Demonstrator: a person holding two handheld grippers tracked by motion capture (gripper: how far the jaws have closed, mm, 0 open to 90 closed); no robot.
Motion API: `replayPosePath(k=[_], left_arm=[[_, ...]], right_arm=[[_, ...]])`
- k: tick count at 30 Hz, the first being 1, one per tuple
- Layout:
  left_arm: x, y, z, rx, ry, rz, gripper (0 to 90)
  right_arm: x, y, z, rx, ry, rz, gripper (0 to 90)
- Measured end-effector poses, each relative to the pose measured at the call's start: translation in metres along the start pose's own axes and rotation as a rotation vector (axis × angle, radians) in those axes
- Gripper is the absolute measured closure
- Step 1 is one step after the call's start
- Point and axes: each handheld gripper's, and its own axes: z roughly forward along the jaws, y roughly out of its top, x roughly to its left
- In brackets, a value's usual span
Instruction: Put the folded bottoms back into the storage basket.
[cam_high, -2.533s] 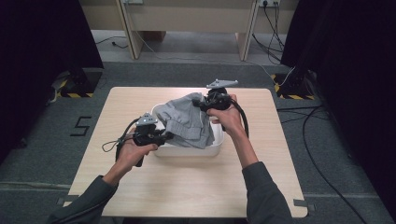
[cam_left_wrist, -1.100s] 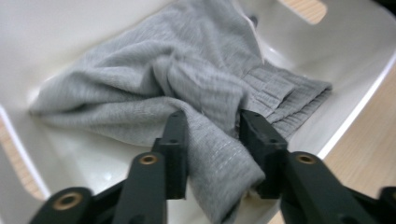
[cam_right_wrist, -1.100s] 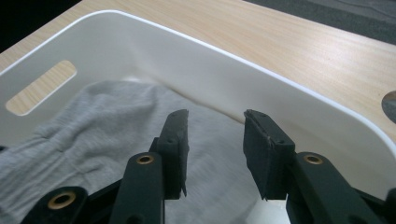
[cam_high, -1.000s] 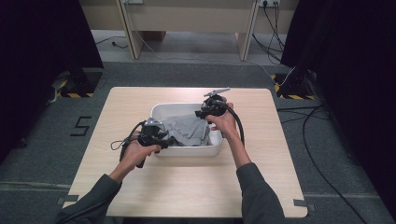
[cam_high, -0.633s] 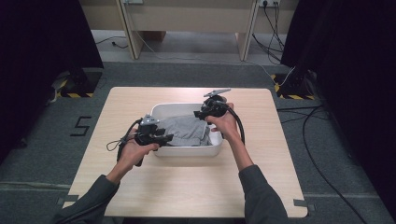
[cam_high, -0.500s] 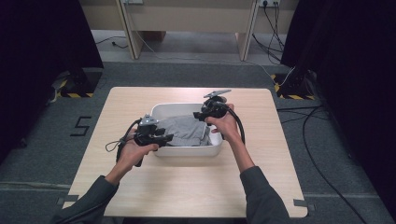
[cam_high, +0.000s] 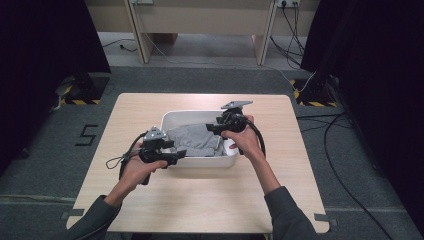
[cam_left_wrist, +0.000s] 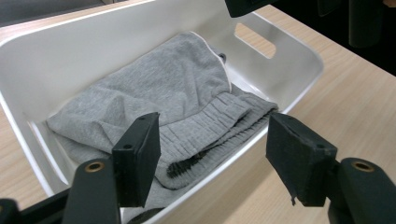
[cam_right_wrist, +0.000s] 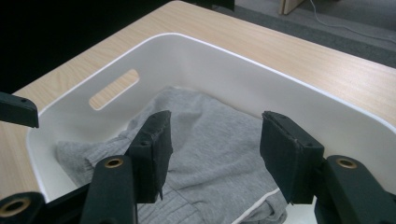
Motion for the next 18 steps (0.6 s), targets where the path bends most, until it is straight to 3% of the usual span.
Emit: replayPosePath(k=[11, 18], left_arm=[[-0.014, -0.009, -0.011, -0.017, -0.042, 0.011, 29.3], [-0.020, -0.013, -0.019, -0.035, -0.039, 0.023, 27.2]], right_arm=[[0.018, -0.007, -0.020, -0.057, 0.015, -0.036, 42.2], [0.025, -0.017, -0.028, -0.067, 0.029, -0.050, 41.7]])
